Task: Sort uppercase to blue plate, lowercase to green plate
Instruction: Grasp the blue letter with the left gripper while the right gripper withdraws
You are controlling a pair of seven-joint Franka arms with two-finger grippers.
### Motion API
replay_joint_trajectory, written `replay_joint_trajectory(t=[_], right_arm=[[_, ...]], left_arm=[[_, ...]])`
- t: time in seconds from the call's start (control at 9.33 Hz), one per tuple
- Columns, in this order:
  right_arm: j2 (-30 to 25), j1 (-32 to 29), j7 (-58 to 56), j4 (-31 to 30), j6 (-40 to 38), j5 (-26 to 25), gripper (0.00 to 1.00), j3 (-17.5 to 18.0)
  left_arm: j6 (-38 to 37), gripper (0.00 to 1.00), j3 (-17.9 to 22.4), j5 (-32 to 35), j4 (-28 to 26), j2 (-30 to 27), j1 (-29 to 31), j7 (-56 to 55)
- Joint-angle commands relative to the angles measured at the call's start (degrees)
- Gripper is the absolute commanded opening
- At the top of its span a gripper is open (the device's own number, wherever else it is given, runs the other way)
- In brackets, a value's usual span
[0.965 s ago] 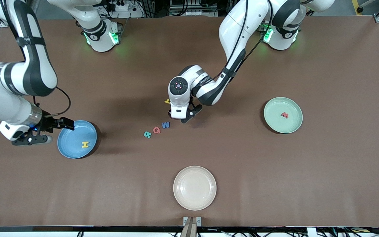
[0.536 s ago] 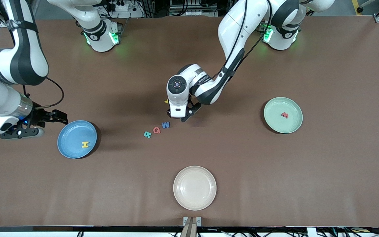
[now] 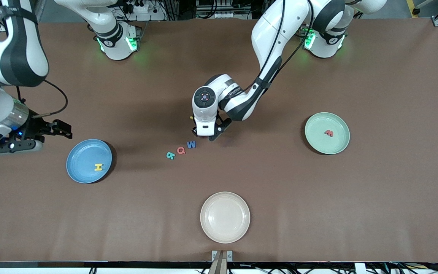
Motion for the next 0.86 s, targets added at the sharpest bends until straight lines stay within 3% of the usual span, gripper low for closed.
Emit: replay_joint_trajectory(t=[0.0, 0.32, 0.64, 0.75], right_arm=[[-2.87, -0.71, -0.15, -0.57, -1.65, -0.82, 1.0, 0.09], [-3.31, -0.8, -0.06, 4.07, -6.91, -0.82, 1.0, 0.09], [-3.93, -1.33, -0.05, 4.26, -7.02, -0.82, 1.0, 0.09], [-3.93, -1.77, -0.14, 4.17, -7.1, -0.73, 1.0, 0.17]], left_arm=[[0.08, 0.68, 0.45, -0.91, 1.53, 1.58, -0.65, -0.84], [0.08, 0.53, 0.45, -0.91, 1.44, 1.66, -0.65, -0.84], [0.08, 0.35, 0.45, -0.91, 1.44, 2.1, -0.65, -0.75], [-0.01, 0.33, 0.45, -0.91, 1.44, 2.1, -0.65, -0.58]])
